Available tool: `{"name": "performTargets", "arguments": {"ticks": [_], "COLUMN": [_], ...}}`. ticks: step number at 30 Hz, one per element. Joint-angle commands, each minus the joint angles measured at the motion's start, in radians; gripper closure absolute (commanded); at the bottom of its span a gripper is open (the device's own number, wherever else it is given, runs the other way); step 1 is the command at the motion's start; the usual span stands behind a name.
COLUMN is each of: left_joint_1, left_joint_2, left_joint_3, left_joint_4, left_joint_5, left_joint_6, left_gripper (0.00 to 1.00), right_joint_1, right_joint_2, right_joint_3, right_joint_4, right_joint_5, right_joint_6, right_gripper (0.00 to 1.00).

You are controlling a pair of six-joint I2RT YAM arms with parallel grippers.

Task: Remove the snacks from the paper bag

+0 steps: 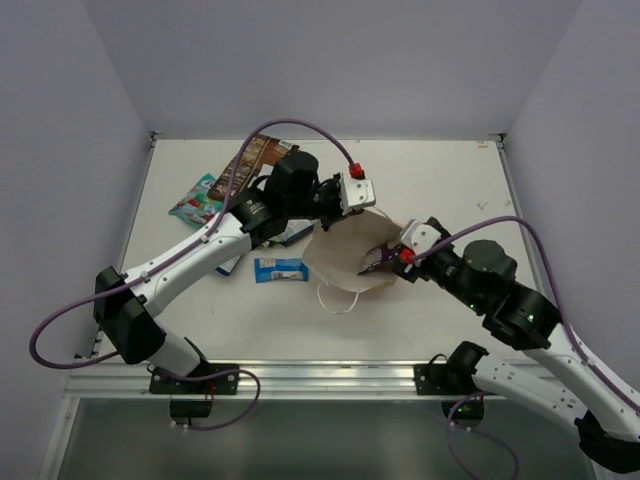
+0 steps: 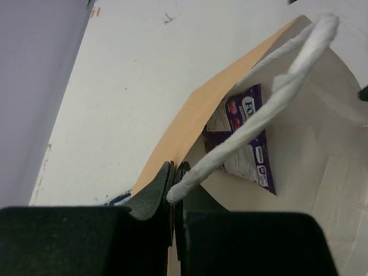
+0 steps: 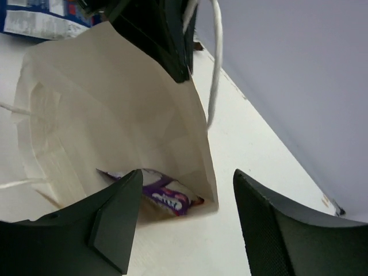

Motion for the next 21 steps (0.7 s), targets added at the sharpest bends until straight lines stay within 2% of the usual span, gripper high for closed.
{"name": "performTargets", "arguments": {"ticks": [1,4,9,11,17,21], "left_joint_1": [-0.010,-0.028,-0.070,-0.086,-0.145,-0.189], "left_joint_2": [0.035,0.055,0.081,0.093,0.095,0.076], "left_joint_3": [0.090,0.115,0.149,0.166,0.161,0.117], "left_joint_4": [0.093,0.134,0.200,0.211,0.224,0.222], "left_joint_5": [-0.113,-0.194,-0.441,-0.551,-0.728,-0.705], "left_joint_6": [-0.214,-0.274,-0.305,-0.313,-0.350,-0.362], "left_gripper": [1.00,1.00,1.00,1.00,1.00,1.00], "right_joint_1": [0.002,0.004,0.004,0.002,0.002,0.002], "right_joint_2": [-0.086,-0.154,-0.212,-0.212,-0.183,-0.111], "right_joint_3": [0.021,0.018,0.004,0.000,-0.017,-0.005], "right_joint_4": [-0.056,-0.093,-0.148,-0.172,-0.216,-0.216], "right_joint_5": [0.152,0.256,0.383,0.409,0.380,0.284], "right_joint_6": [0.175,0.288,0.439,0.525,0.660,0.717], "right_gripper": [0.32,0.20,0.16,0.16,0.24,0.33]}}
